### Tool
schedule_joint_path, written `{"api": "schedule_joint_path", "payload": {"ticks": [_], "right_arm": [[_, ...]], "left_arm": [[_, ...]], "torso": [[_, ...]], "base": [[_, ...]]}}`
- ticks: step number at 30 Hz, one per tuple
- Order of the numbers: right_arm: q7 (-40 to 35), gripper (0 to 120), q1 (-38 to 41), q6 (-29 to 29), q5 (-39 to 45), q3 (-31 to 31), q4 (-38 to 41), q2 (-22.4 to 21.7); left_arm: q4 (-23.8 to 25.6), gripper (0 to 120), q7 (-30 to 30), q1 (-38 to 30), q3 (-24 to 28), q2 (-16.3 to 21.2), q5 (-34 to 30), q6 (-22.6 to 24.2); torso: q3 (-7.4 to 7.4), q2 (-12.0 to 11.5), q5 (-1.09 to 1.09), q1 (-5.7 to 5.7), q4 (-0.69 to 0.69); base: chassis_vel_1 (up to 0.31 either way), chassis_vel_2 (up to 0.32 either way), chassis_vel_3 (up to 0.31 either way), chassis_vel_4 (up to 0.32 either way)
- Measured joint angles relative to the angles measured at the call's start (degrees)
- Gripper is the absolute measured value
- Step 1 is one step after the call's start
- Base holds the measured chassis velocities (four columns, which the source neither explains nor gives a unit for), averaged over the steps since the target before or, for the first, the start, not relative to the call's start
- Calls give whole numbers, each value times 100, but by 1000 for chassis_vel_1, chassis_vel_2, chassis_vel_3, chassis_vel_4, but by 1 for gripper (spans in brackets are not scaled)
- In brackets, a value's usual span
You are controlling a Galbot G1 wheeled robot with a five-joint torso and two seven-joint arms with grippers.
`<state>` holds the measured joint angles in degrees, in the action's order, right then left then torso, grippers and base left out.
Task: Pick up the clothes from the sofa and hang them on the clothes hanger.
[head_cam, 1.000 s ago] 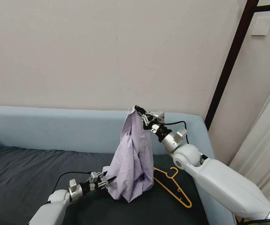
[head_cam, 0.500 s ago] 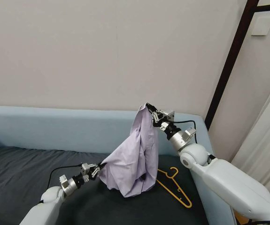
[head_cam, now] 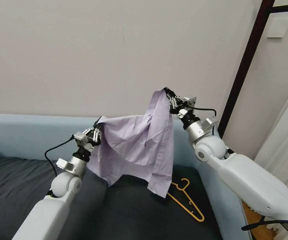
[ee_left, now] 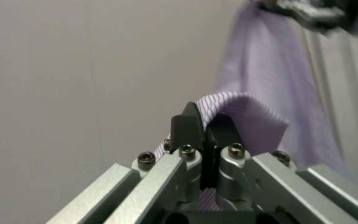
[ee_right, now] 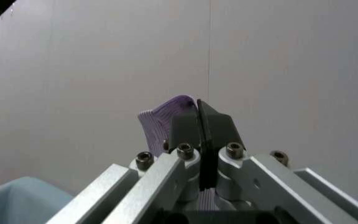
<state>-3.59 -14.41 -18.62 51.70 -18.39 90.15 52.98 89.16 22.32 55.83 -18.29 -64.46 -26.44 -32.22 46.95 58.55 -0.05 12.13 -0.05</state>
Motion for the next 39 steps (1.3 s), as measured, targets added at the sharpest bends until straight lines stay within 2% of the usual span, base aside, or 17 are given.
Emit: {"api": "schedule_joint_path", "payload": {"ticks": [2,6,9,12,15,18,20,21,22,24,25,28,29,34,35,38,39], "right_arm": [[0,0,-69,-14,-46,-15,3,-16],[-13,0,-538,-111,-321,-147,-2,0],[-13,0,-696,-130,-430,-183,-12,54],[-3,0,-926,-151,-616,-240,-48,213],[7,0,-968,-153,-662,-263,-60,248],[63,0,-1021,-155,-746,-284,-130,264],[79,0,-1022,-156,-761,-257,-192,279],[79,0,-1022,-156,-761,-257,-192,279],[85,0,-1022,-157,-765,-223,-231,288],[108,0,-1021,-159,-774,-165,-291,295],[108,0,-1021,-159,-774,-165,-291,295],[150,0,-1021,-169,-783,-74,-363,293],[150,0,-1021,-169,-783,-74,-363,293],[176,0,-1036,-184,-785,-17,-312,254],[176,0,-1036,-184,-785,-17,-312,254],[189,0,-1036,-186,-787,-16,-265,185],[189,0,-1036,-186,-787,-16,-265,185]], "left_arm": [[-52,0,83,261,33,-104,222,-119],[-638,0,211,1199,241,-663,1207,-560],[-917,0,172,1303,292,-854,1475,-636],[-1509,0,-168,1322,422,-1077,1777,-669],[-1688,2,-358,1320,481,-1099,1847,-667],[-1861,16,-850,1429,639,-976,2158,-641],[-1866,25,-886,1555,690,-841,2258,-648],[-1866,25,-886,1555,690,-841,2258,-648],[-1857,30,-703,1644,682,-738,2258,-694],[-1812,38,-42,1772,574,-585,2081,-827],[-1812,38,-42,1772,574,-585,2081,-827],[-1712,55,1107,1823,283,-274,1387,-1035],[-1712,55,1107,1823,283,-274,1387,-1035],[-1747,75,1751,1489,116,157,-41,-914],[-1747,75,1751,1489,116,157,-41,-914],[-2081,91,1765,1015,147,135,-609,-578],[-2081,91,1765,1015,147,135,-609,-578]], "torso": [[0,0,1,0,-1],[1,0,4,-1,0],[0,0,2,0,-1],[0,0,3,0,-2],[0,0,2,0,-1],[0,0,1,0,-2],[0,0,2,-1,-1],[0,0,2,-1,-1],[0,0,1,0,-1],[1,0,0,0,0],[1,0,0,0,0],[0,0,0,0,-1],[0,0,0,0,-1],[1,0,2,1,-2],[1,0,2,1,-2],[1,0,2,1,-1],[1,0,2,1,-1]], "base": [[0,0,0,0],[0,0,0,0],[0,0,0,0],[0,0,0,0],[0,0,0,0],[0,0,0,0],[0,0,0,0],[0,0,0,0],[0,0,0,0],[0,0,0,0],[0,0,0,0],[0,0,0,0],[0,0,0,0],[0,0,0,0],[0,0,0,0],[0,0,0,0],[0,0,0,0]]}}
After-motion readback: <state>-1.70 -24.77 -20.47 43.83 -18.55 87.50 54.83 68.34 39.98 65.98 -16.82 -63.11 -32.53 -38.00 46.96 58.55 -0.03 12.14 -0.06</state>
